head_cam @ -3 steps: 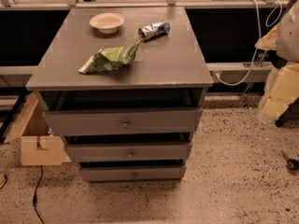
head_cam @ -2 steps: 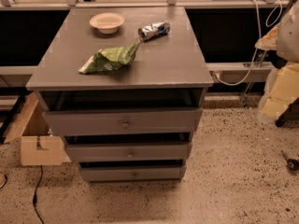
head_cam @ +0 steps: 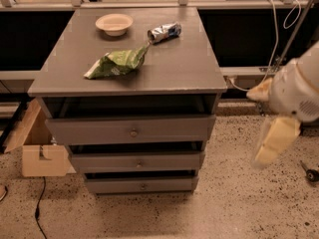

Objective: Open bottom drawer

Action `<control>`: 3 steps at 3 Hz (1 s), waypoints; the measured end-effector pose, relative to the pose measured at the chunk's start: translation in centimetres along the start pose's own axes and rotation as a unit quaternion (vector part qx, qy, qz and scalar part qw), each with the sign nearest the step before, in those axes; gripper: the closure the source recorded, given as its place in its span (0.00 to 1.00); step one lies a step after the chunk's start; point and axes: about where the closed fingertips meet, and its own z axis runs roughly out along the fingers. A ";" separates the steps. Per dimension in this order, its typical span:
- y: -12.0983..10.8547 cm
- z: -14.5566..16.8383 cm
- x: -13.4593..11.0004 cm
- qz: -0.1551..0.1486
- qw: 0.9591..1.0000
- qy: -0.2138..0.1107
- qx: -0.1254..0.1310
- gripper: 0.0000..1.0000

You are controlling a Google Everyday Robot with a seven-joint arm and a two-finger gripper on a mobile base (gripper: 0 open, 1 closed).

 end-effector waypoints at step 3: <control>4.6 12.9 0.4 0.040 0.993 -0.086 -0.077 0.00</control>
Offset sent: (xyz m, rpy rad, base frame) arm -0.0129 0.0343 -0.0798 0.1672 0.0789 0.0090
